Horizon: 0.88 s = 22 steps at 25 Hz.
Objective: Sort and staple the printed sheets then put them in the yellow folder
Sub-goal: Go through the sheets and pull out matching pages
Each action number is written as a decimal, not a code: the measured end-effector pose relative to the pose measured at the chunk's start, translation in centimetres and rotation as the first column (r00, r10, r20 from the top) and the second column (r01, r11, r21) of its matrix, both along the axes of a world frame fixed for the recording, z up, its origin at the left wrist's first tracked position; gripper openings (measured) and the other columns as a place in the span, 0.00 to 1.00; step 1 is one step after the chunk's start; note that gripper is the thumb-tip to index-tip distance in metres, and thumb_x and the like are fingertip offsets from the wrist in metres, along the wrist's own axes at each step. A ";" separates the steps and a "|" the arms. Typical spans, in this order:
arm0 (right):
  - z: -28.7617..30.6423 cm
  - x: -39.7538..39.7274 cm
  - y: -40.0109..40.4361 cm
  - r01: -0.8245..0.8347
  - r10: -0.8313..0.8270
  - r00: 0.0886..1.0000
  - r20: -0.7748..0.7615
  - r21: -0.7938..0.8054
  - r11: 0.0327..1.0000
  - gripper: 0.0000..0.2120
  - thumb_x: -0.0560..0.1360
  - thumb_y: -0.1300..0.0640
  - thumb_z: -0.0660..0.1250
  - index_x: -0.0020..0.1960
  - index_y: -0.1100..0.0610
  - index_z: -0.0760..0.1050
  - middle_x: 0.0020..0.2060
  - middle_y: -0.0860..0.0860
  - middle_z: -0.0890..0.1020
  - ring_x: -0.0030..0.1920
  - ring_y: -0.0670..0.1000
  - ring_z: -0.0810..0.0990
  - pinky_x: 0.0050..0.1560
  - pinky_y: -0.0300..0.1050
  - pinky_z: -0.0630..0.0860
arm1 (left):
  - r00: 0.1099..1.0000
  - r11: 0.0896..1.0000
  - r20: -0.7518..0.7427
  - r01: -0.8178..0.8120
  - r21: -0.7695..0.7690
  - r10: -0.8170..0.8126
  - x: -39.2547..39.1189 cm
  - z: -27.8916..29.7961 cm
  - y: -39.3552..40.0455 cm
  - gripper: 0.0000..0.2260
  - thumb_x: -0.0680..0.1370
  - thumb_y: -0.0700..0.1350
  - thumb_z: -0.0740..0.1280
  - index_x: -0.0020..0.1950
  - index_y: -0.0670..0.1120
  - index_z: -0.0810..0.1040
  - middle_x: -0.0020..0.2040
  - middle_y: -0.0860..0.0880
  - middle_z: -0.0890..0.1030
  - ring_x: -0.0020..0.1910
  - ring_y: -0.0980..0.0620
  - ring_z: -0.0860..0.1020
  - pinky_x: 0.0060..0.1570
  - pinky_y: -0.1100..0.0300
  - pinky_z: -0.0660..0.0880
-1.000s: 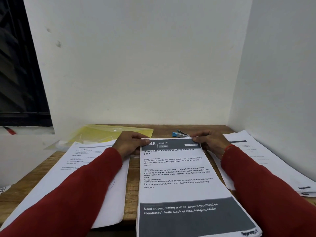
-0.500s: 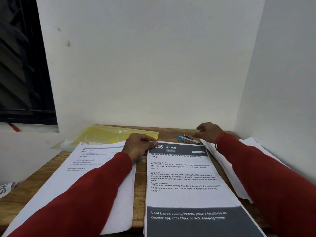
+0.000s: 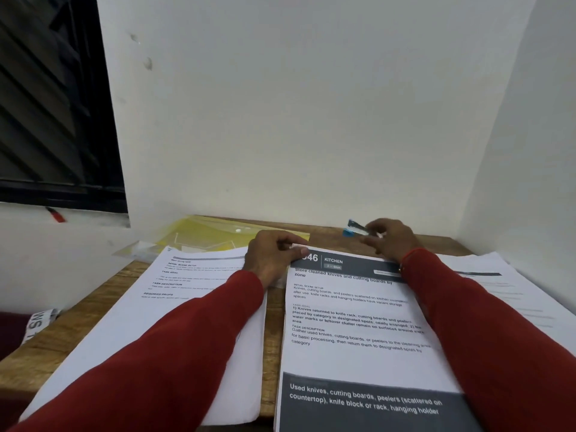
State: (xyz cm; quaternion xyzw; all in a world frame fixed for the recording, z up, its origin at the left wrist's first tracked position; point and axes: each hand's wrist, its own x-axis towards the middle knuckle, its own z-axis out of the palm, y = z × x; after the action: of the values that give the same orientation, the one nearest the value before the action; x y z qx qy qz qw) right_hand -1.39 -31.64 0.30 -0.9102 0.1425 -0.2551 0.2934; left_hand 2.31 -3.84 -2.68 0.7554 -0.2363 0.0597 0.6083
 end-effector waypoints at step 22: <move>2.4 -2.2 7.8 -0.577 0.530 0.803 0.272 0.577 0.578 0.08 0.73 0.71 0.69 0.51 0.64 0.77 0.44 0.61 0.83 0.41 0.51 0.84 0.53 0.44 0.80 | 1.000 0.998 0.018 -0.010 -0.062 0.011 -0.3 0.2 0.1 0.05 0.69 0.42 0.79 0.42 0.49 0.87 0.41 0.44 0.86 0.39 0.52 0.80 0.46 0.54 0.79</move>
State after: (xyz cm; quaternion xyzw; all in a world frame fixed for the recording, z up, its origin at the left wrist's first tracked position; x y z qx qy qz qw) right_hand -3.56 -23.89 2.67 -0.7447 -0.0815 -0.1184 0.6517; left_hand 1.97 -3.70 -2.50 0.7368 -0.2359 0.0768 0.6290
